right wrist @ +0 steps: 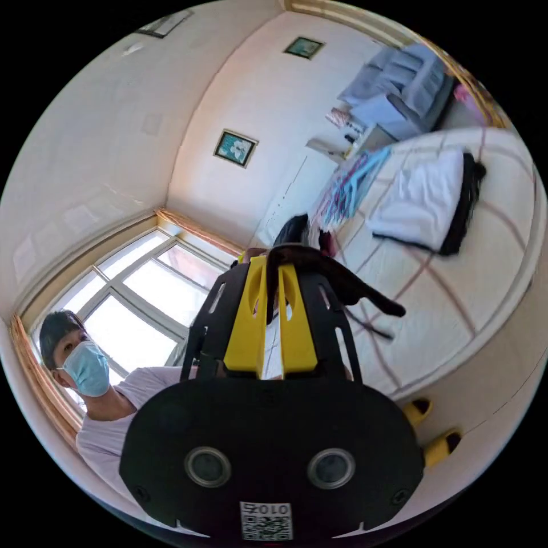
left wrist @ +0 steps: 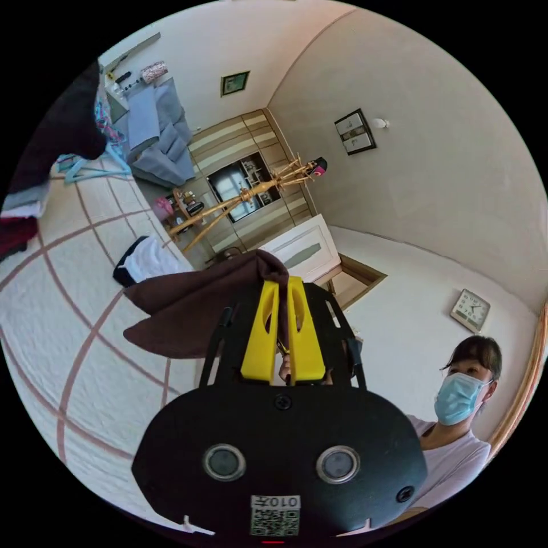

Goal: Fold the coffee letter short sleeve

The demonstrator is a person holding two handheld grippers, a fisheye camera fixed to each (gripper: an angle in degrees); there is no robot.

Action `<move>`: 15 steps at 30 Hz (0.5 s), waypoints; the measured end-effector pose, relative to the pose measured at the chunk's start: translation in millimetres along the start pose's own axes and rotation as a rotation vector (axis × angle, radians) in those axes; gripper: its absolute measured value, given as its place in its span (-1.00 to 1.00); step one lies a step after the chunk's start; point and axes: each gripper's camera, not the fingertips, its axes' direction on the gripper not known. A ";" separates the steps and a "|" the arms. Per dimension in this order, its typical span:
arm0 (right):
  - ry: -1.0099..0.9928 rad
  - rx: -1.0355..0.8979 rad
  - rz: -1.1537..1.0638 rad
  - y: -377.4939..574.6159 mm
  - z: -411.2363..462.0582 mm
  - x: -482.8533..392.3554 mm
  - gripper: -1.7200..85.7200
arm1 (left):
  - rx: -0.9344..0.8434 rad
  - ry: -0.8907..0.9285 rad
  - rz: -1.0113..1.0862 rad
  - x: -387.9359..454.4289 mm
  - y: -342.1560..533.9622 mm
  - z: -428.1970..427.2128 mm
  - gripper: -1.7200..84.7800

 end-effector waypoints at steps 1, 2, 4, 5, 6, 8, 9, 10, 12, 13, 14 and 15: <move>0.006 0.023 -0.034 -15.2 -5.1 -4.1 -0.85 | 0.001 0.047 0.053 -3.6 -30.4 27.0 -0.95; 0.013 0.068 -0.101 -43.2 -13.5 -10.0 -0.85 | 0.001 0.099 0.106 -11.3 -58.4 52.4 -0.95; 0.049 0.115 -0.169 -77.0 -18.8 -6.8 -0.85 | -0.013 0.160 0.152 -36.5 -92.9 89.6 -0.94; 0.108 0.130 -0.183 -93.0 -16.5 6.5 -0.85 | -0.030 0.172 0.148 -63.8 -108.1 112.2 -0.94; 0.166 0.131 -0.154 -102.8 -9.8 32.0 -0.85 | -0.041 0.167 0.138 -80.6 -113.1 122.7 -0.94; 0.226 0.112 -0.069 -106.7 7.9 91.2 -0.85 | -0.095 0.071 0.024 -167.7 -114.7 157.1 -0.94; 0.249 0.084 0.034 -102.1 23.5 143.0 -0.85 | -0.112 0.036 -0.026 -193.8 -110.2 163.9 -0.94; 0.257 0.069 0.086 -97.6 31.8 170.2 -0.85 | -0.154 -0.013 -0.145 -249.0 -95.6 175.9 -0.93; 0.278 -0.001 0.292 -71.6 62.0 272.6 -0.85 | -0.187 -0.060 -0.322 -321.9 -62.9 186.1 -0.93; 0.261 -0.001 0.325 -63.6 66.9 290.2 -0.85 | -0.198 -0.106 -0.388 -352.7 -42.9 189.2 -0.93; 0.215 0.019 0.320 -52.0 74.4 308.9 -0.84 | -0.186 -0.097 -0.395 -368.7 -30.6 191.8 -0.93; 0.206 0.028 0.307 -45.9 81.8 316.1 -0.84 | -0.184 -0.084 -0.390 -372.9 -26.8 194.3 -0.93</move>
